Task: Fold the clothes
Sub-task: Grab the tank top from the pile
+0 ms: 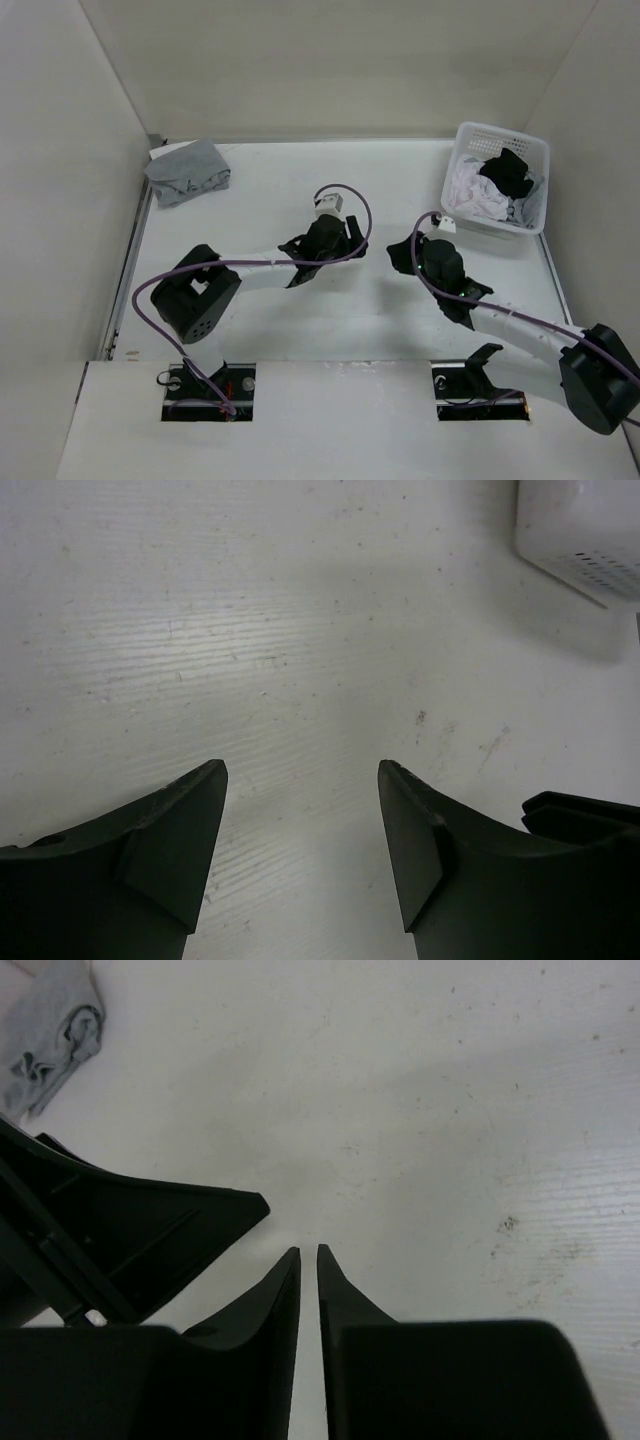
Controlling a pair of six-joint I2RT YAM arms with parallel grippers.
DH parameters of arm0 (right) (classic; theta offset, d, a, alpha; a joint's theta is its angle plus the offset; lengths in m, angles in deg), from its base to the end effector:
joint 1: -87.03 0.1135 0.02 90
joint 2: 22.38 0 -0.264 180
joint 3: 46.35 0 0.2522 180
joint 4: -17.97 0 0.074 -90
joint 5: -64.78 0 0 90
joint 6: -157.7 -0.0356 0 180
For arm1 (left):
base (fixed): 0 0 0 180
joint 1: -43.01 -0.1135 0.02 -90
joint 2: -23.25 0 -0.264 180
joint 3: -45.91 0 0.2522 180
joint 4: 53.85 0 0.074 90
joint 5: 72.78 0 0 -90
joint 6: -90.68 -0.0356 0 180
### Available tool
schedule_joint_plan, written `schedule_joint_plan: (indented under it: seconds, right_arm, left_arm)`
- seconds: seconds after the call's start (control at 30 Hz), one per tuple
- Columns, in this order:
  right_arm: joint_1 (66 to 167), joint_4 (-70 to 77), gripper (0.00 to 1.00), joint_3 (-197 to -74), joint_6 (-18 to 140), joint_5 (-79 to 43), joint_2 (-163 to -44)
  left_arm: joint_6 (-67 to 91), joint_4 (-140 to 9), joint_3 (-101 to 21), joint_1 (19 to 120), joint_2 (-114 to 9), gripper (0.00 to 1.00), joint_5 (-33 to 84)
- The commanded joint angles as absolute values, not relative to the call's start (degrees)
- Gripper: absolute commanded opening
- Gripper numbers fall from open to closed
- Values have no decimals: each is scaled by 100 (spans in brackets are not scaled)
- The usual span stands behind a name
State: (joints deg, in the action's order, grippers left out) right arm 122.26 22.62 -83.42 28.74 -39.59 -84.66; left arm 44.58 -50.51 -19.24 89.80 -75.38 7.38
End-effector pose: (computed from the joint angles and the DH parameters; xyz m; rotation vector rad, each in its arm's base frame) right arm 0.1905 0.1237 0.2017 0.2351 1.9547 0.6225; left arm 0.2539 -0.2614 0.1806 -0.0531 2.1840 -0.7616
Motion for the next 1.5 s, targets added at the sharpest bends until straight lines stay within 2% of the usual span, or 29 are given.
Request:
schedule_joint_plan:
  seconds: [0.0,0.27,0.37,0.43,0.5,0.53,0.57,0.6,0.7,0.77,0.93,1.1,1.2,1.47]
  right_arm:
    - [12162,1821,9,-9137,3008,-4095,-8232]
    - [11337,713,3,-10825,3386,-4560,-8820]
    - [10391,-190,0,-11912,3587,-4998,-9372]
    - [9695,-623,1,-12530,3606,-5237,-9812]
    - [9350,-686,8,-12734,3563,-5343,-10033]
    - [9123,-721,17,-12865,3536,-5387,-10191]
    - [8860,-704,31,-12988,3536,-5448,-10419]
    - [8579,-782,42,-13172,3527,-5405,-10656]
    - [8121,-888,56,-13602,3579,-5352,-11218]
    - [7883,-1072,59,-13989,3624,-5229,-11658]
    - [7574,-1266,60,-14580,3571,-4843,-12362]
    - [7556,-1205,60,-14616,3413,-4684,-12766]
    - [7547,-899,51,-14642,3351,-4483,-12934]
    - [7381,-941,49,-14976,3352,-4456,-13382]
  left_arm:
    - [4077,-4828,-2137,9042,-7202,61,808]
    - [3426,-4284,-1988,9367,-7070,60,799]
    - [3321,-4046,-1909,9560,-7105,57,878]
    - [3277,-3949,-1812,9736,-7105,49,887]
    - [3197,-3844,-1768,9851,-7140,43,870]
    - [3145,-3748,-1751,9895,-7167,38,887]
    - [3066,-3686,-1750,9930,-7202,35,896]
    - [3030,-3650,-1742,9939,-7220,34,905]
    - [3030,-3606,-1680,9939,-7220,35,905]
    - [3048,-3519,-1619,9922,-7220,36,914]
    - [3091,-3448,-1557,9825,-7255,38,922]
    - [3179,-3430,-1557,9764,-7316,38,1001]
    - [3206,-3404,-1557,9755,-7351,38,1063]
    - [3223,-3404,-1548,9667,-7360,38,1072]
